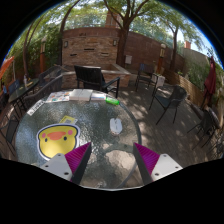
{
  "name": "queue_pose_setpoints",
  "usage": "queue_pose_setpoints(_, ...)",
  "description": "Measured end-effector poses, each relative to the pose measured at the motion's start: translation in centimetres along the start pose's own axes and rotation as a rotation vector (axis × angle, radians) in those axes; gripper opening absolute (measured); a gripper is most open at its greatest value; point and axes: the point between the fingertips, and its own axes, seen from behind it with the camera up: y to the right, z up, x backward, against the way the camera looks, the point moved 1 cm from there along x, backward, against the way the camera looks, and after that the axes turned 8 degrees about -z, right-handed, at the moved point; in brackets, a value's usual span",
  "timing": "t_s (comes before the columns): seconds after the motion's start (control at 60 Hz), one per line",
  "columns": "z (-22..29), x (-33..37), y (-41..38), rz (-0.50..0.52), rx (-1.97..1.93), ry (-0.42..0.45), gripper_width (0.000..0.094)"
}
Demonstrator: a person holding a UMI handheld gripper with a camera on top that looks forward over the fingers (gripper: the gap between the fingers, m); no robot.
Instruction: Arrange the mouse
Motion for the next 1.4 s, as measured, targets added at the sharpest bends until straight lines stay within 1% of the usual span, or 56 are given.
queue_pose_setpoints(0.083, 0.5, -6.0, 0.1, 0.009, 0.003, 0.030, 0.0851)
queue_pose_setpoints(0.217, 2.1, -15.4, -0.3, 0.024, -0.004, 0.024, 0.0857)
queue_pose_setpoints(0.3, 2.3, -19.9, -1.0, 0.046, -0.019, 0.014, 0.0823)
queue_pose_setpoints(0.4, 1.7, -23.7, -1.8, 0.061, -0.007, -0.015, 0.0702)
queue_pose_setpoints(0.433, 1.4, -24.3, -2.1, 0.075, -0.003, -0.024, 0.0648)
queue_pose_setpoints(0.45, 1.5, -24.3, -2.4, 0.092, -0.012, -0.016, 0.0609)
queue_pose_setpoints(0.483, 1.7, -24.6, -2.2, 0.088, -0.023, -0.009, 0.0503)
queue_pose_setpoints(0.617, 1.7, -24.6, -2.3, 0.088, -0.031, -0.002, 0.0464)
queue_pose_setpoints(0.683, 1.6, -24.5, -2.4, 0.090, -0.032, -0.011, 0.0431)
queue_pose_setpoints(0.75, 1.7, -24.6, -2.4, 0.093, -0.038, -0.020, 0.0379)
queue_pose_setpoints(0.8, 1.8, -24.5, -2.0, 0.077, -0.044, -0.029, 0.0372)
queue_pose_setpoints(0.817, 1.8, -24.4, -1.9, 0.069, -0.046, -0.027, 0.0360)
queue_pose_setpoints(0.867, 2.3, -23.5, -1.3, 0.045, -0.046, -0.012, 0.0360)
queue_pose_setpoints(0.917, 4.0, -21.9, -0.6, 0.018, -0.058, 0.028, 0.0362)
queue_pose_setpoints(1.0, 8.3, -17.6, -0.5, 0.012, -0.101, 0.114, 0.0364)
queue_pose_setpoints(1.067, 12.3, -12.6, -1.4, 0.034, -0.123, 0.196, 0.0363)
queue_pose_setpoints(1.117, 14.1, -9.6, -3.4, 0.065, -0.133, 0.251, 0.0360)
queue_pose_setpoints(1.167, 15.3, -6.6, -5.8, 0.101, -0.131, 0.283, 0.0359)
queue_pose_setpoints(1.25, 13.5, -3.9, -11.4, 0.176, -0.106, 0.269, 0.0358)
queue_pose_setpoints(1.3, 11.0, -4.0, -15.0, 0.218, -0.082, 0.227, 0.0356)
queue_pose_setpoints(1.317, 9.2, -3.9, -16.5, 0.230, -0.074, 0.212, 0.0357)
queue_pose_setpoints(1.333, 8.4, -3.9, -17.3, 0.242, -0.064, 0.194, 0.0358)
queue_pose_setpoints(1.4, 4.8, -5.1, -20.7, 0.269, -0.026, 0.128, 0.0358)
